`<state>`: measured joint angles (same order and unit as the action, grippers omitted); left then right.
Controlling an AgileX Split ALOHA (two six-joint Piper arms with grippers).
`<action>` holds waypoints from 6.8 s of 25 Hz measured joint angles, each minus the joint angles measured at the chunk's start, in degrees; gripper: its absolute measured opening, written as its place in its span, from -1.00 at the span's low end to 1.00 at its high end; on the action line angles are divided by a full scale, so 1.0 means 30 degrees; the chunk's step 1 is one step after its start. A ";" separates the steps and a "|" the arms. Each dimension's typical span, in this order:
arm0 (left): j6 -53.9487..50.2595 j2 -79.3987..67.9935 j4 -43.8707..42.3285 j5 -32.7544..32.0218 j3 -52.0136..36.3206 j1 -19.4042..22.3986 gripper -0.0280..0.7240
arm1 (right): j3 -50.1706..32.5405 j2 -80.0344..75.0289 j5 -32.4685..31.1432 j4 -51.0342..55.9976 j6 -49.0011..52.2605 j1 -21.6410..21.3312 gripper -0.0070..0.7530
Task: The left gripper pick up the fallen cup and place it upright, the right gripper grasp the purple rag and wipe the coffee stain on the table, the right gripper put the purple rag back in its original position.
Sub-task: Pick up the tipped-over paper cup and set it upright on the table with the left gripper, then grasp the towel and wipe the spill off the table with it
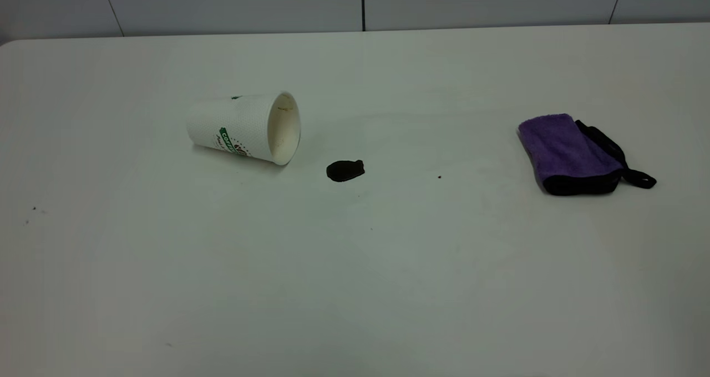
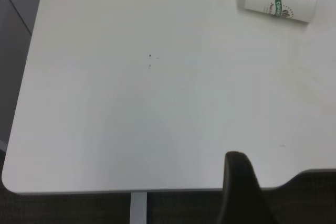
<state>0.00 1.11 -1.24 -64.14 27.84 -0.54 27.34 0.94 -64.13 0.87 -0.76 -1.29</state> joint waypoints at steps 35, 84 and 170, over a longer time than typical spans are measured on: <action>-0.1988 -2.4866 -0.3081 0.7023 0.9459 -0.2743 0.90 | 0.0000 0.0000 0.0000 0.0000 0.0000 0.0000 -0.35; -0.9689 -4.9429 -1.8704 0.2287 2.5864 -1.1459 -0.85 | 0.0000 0.0000 0.0000 0.0000 0.0000 0.0000 -0.35; 0.2045 -1.3957 0.2500 -0.0996 0.8160 -0.1248 -0.16 | 0.0000 0.0000 0.0000 0.0000 0.0000 0.0000 -0.35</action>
<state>6.14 -40.76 6.26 -67.13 52.32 -4.28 27.34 0.94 -64.13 0.87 -0.76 -1.29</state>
